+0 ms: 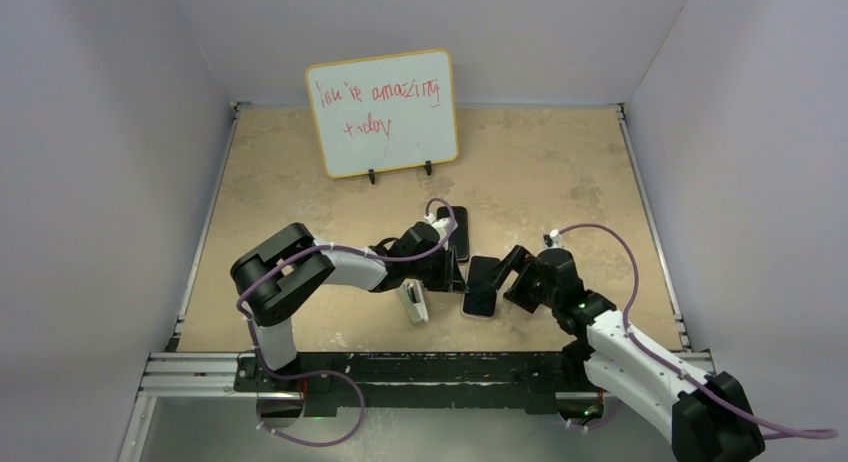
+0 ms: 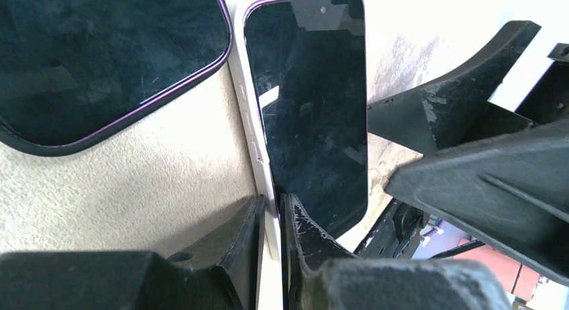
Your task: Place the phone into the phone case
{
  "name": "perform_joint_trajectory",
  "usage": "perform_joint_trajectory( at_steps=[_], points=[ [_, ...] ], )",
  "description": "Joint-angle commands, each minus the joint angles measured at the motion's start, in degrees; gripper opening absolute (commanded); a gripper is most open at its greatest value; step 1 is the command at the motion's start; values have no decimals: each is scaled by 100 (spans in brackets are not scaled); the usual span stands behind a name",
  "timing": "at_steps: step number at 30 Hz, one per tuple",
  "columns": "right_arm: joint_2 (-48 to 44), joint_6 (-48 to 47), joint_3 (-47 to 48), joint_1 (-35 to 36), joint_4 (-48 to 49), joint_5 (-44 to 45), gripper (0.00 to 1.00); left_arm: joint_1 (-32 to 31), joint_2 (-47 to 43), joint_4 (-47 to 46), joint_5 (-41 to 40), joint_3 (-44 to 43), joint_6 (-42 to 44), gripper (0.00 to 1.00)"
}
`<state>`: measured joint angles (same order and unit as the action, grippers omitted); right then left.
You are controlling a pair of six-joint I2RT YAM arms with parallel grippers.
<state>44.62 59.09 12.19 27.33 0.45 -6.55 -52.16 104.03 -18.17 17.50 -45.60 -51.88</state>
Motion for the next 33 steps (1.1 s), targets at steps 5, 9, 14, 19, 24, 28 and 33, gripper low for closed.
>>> perform_joint_trajectory(
  at_steps=[5,9,14,19,24,28,33],
  points=[
    [613,32,-108,18,576,-111,88,-53,-3,-285,396,122,-350,13],
    [911,114,-198,20,1259,-464,89,-40,172,-509,568,156,-516,12],
    [684,400,-324,22,2203,-1024,89,-1,189,-360,591,76,-430,15],
    [323,749,-517,21,2946,-1359,89,48,-25,288,271,-53,-45,25],
    [470,933,-709,22,3588,-1505,87,48,-111,310,211,26,-18,31],
    [427,988,-794,19,3863,-1589,86,48,-161,336,154,60,11,32],
    [153,956,-832,18,3731,-1538,85,48,-194,280,157,65,10,31]
  ],
)
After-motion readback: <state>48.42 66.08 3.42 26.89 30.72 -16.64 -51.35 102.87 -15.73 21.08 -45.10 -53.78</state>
